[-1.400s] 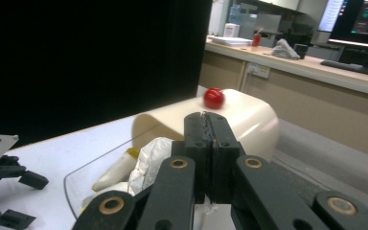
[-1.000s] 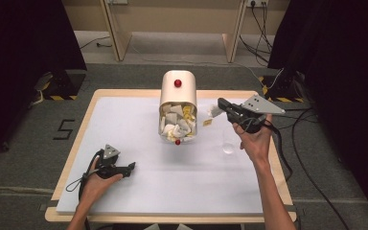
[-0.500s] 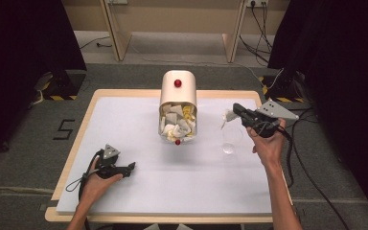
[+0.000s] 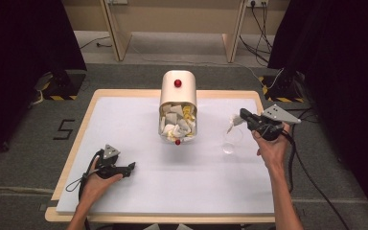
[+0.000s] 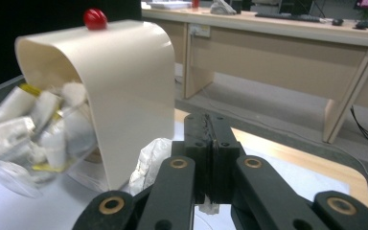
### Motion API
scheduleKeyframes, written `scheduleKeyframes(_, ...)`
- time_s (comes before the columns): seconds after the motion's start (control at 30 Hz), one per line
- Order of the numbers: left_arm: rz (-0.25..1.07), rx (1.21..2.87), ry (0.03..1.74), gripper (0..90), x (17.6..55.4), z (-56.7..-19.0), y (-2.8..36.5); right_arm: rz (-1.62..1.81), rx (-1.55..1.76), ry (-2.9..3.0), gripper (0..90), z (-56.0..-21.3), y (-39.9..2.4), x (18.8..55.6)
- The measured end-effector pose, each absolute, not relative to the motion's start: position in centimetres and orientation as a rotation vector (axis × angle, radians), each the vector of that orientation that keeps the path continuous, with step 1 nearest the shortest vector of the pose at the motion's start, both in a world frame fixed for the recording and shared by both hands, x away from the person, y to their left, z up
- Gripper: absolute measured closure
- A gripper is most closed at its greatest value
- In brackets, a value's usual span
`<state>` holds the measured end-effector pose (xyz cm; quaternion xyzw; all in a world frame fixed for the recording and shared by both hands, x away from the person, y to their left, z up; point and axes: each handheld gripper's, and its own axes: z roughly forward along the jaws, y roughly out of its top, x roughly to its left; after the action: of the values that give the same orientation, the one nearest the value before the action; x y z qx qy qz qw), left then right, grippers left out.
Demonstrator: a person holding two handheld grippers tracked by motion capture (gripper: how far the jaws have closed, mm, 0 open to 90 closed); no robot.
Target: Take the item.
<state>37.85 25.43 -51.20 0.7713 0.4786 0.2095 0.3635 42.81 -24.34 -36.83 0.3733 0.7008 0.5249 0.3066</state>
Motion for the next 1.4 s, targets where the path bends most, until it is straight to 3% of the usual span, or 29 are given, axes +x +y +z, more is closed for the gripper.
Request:
scheduleKeyframes(1.13,0.538,1.984,1.232,17.0,37.8,-51.2,25.4,1.180,1.017,2.018,88.0,-41.8,-23.2,44.2)
scheduleKeyframes(1.4,0.538,1.984,1.232,17.0,37.8,-51.2,25.4,1.217,1.030,2.013,72.7,-41.7,-23.1,44.2)
